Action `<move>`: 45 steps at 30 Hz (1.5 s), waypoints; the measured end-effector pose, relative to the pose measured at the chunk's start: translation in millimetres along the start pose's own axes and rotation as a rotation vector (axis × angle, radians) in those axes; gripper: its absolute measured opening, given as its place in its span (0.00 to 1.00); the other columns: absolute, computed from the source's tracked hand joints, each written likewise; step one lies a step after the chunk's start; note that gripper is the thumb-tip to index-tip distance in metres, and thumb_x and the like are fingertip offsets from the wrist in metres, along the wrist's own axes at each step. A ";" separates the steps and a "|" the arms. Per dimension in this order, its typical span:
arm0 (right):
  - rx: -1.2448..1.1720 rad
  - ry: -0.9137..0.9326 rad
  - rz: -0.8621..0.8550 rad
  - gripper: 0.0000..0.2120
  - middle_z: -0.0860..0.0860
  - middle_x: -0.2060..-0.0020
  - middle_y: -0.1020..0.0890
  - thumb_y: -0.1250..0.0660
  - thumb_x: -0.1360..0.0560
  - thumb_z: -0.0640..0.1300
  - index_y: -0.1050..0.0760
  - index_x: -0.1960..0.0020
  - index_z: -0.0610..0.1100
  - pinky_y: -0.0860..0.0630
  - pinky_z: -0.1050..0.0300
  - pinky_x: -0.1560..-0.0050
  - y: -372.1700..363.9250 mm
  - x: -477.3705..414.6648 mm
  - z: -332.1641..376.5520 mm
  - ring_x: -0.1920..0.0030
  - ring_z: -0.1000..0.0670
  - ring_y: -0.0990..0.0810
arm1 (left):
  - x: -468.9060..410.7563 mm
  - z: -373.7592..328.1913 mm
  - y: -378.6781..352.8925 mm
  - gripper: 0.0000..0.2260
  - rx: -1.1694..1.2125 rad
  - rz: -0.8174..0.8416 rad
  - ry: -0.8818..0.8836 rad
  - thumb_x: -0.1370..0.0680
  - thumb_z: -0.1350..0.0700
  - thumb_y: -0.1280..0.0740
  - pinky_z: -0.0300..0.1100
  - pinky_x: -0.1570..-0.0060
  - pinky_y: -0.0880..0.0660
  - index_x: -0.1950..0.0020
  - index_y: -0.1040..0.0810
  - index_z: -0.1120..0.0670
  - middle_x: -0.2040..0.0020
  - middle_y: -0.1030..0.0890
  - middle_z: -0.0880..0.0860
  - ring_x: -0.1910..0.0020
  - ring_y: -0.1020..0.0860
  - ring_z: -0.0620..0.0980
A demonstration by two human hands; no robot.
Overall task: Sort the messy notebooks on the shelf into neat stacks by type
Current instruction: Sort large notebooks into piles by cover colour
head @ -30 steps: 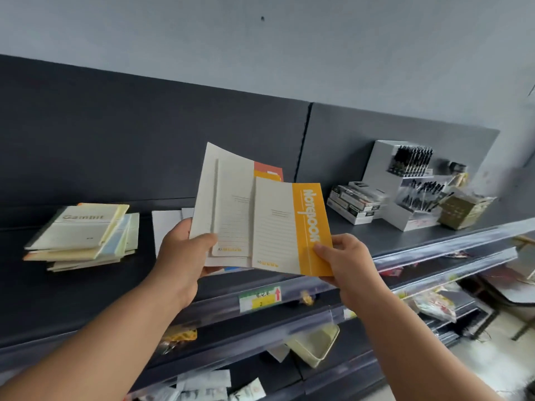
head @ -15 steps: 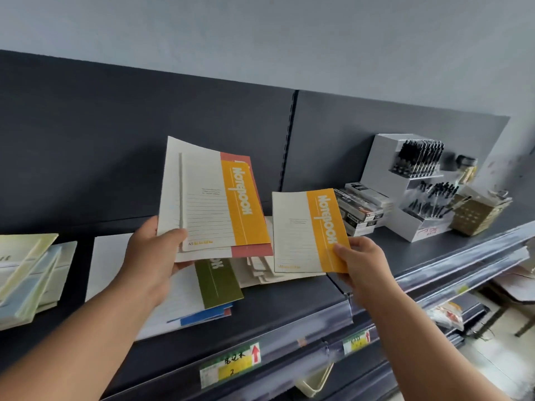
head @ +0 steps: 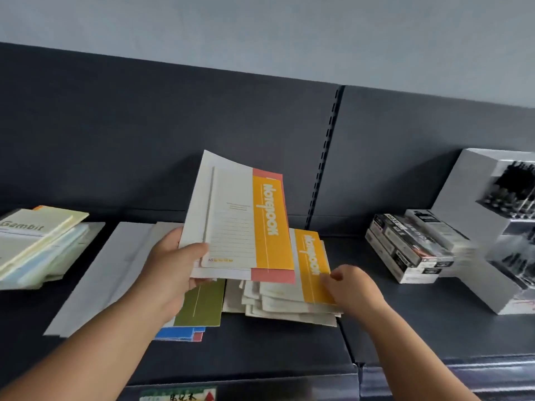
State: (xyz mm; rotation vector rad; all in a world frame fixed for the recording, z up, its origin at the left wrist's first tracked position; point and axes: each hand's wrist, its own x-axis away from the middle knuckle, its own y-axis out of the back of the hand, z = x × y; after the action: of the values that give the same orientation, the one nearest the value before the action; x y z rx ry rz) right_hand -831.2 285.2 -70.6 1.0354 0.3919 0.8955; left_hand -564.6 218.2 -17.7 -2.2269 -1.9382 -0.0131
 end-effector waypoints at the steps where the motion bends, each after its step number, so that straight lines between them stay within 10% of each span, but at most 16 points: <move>1: 0.012 0.035 0.004 0.13 0.53 0.61 0.21 0.40 0.22 0.55 0.23 0.52 0.47 0.32 0.57 0.64 4.2 -1.2 -0.4 0.59 0.50 0.22 | 2.5 3.0 -6.4 0.11 0.001 -0.008 0.000 0.21 0.66 0.37 0.47 0.63 0.22 0.44 0.22 0.52 0.52 0.16 0.53 0.54 0.18 0.54; 5: -0.319 0.175 -0.065 0.19 0.49 0.67 0.23 0.42 0.20 0.54 0.27 0.60 0.40 0.33 0.55 0.65 22.7 0.9 6.9 0.65 0.48 0.26 | 14.8 13.2 -33.8 0.11 0.014 -0.023 0.006 0.22 0.66 0.37 0.45 0.65 0.24 0.48 0.21 0.51 0.55 0.15 0.52 0.55 0.17 0.53; 9: -0.824 0.103 0.286 0.12 0.51 0.53 0.16 0.34 0.23 0.54 0.24 0.46 0.47 0.20 0.54 0.57 32.5 8.4 20.0 0.55 0.50 0.16 | 24.7 19.6 -57.4 0.12 0.020 0.007 -0.006 0.21 0.65 0.37 0.39 0.73 0.26 0.46 0.21 0.50 0.54 0.14 0.51 0.55 0.17 0.53; 16: -0.903 0.094 0.203 0.07 0.50 0.52 0.17 0.31 0.24 0.41 0.25 0.47 0.46 0.18 0.49 0.50 29.5 -5.1 1.7 0.52 0.49 0.16 | 32.7 19.6 -63.9 0.10 0.003 -0.086 -0.036 0.20 0.62 0.38 0.42 0.68 0.24 0.46 0.21 0.49 0.53 0.15 0.50 0.54 0.17 0.52; 27: -0.112 0.183 0.033 0.10 0.52 0.54 0.24 0.32 0.26 0.50 0.30 0.50 0.48 0.33 0.57 0.65 17.6 -15.7 -27.3 0.59 0.52 0.26 | 42.4 10.1 -8.7 0.09 -0.080 -0.320 -0.017 0.20 0.63 0.37 0.46 0.62 0.25 0.50 0.22 0.50 0.51 0.17 0.53 0.51 0.20 0.54; 34: -0.016 0.307 -0.025 0.23 0.47 0.34 0.29 0.37 0.23 0.49 0.33 0.30 0.47 0.32 0.47 0.37 17.0 -2.3 -10.1 0.35 0.43 0.32 | 52.0 6.5 25.3 0.11 -0.058 -0.409 0.080 0.21 0.64 0.37 0.46 0.63 0.25 0.41 0.24 0.53 0.49 0.19 0.55 0.53 0.21 0.54; 45: 0.095 0.728 0.034 0.24 0.52 0.29 0.33 0.36 0.22 0.52 0.34 0.28 0.48 0.39 0.55 0.29 -11.7 51.6 44.4 0.29 0.47 0.36 | 43.9 6.1 75.7 0.11 -0.127 -0.390 0.148 0.21 0.63 0.36 0.43 0.66 0.27 0.40 0.25 0.54 0.46 0.19 0.56 0.55 0.22 0.51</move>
State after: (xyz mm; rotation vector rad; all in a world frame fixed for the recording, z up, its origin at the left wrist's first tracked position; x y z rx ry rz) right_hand -765.6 298.2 -53.2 0.7726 1.0337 1.2841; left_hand -484.6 252.5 -28.2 -1.8185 -2.3050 -0.3531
